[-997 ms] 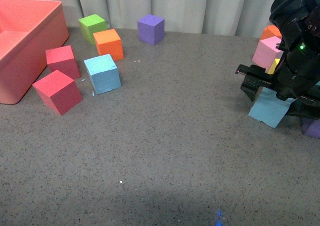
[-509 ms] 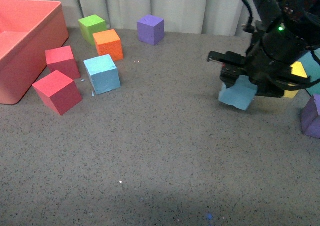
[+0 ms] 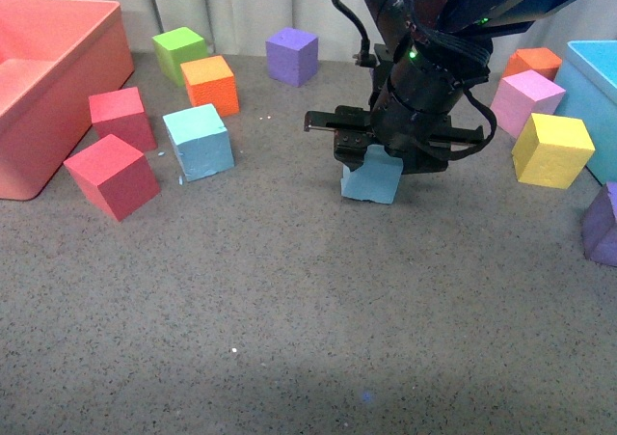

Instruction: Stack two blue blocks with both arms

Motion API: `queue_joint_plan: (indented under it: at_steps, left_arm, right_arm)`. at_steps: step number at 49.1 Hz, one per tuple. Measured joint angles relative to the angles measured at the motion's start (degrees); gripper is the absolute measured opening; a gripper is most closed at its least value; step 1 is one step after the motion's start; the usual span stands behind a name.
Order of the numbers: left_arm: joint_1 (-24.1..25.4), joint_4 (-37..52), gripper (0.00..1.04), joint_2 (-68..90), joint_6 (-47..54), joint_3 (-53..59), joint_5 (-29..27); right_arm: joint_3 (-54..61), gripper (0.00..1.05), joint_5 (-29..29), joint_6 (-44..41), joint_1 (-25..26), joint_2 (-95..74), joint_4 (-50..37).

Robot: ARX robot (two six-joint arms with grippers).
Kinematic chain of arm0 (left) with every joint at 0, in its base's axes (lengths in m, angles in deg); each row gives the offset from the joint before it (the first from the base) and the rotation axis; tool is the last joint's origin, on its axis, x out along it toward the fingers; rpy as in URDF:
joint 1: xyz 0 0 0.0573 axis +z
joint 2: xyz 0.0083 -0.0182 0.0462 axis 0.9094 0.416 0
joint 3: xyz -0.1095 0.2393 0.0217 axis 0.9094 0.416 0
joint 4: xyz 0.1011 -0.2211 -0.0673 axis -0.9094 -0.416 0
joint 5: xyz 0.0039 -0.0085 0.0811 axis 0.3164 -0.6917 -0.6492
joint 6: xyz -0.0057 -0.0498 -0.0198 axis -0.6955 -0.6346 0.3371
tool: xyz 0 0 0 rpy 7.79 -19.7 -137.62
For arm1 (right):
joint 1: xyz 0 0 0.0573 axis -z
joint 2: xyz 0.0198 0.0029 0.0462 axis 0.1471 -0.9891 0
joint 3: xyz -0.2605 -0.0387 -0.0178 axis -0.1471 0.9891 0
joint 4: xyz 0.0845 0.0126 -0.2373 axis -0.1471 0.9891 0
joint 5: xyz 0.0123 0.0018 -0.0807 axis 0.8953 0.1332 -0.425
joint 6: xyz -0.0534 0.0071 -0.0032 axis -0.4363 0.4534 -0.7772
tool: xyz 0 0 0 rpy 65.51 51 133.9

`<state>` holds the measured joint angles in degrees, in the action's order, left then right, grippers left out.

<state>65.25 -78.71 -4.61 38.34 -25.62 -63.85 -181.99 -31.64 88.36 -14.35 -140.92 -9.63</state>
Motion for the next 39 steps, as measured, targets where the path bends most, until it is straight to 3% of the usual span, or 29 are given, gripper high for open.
queue_joint_plan:
  at_steps: [5,22,30,34,39]
  left_arm:
    - [0.0,0.0,0.98,0.0,0.0,0.0,0.02]
    - [0.0,0.0,0.98,0.0,0.0,0.0,0.02]
    - [0.0,0.0,0.98,0.0,0.0,0.0,0.02]
    - [0.0,0.0,0.98,0.0,0.0,0.0,0.17]
    - [0.0,0.0,0.98,-0.02,0.0,0.0,-0.02]
  right_arm:
    - [-0.59,0.47,-0.52,-1.22,-0.42,-0.15,0.68]
    - [4.37,0.97,0.0,-1.86,-1.2,4.22,-4.33]
    - [7.28,0.94,-1.44,-3.28,-1.22,9.77,-8.15]
    - [22.25,0.77,-17.64,-12.55,-0.92,12.44,-38.45]
    - [41.46,0.58,-18.8,-18.32,1.62,16.52,-70.25]
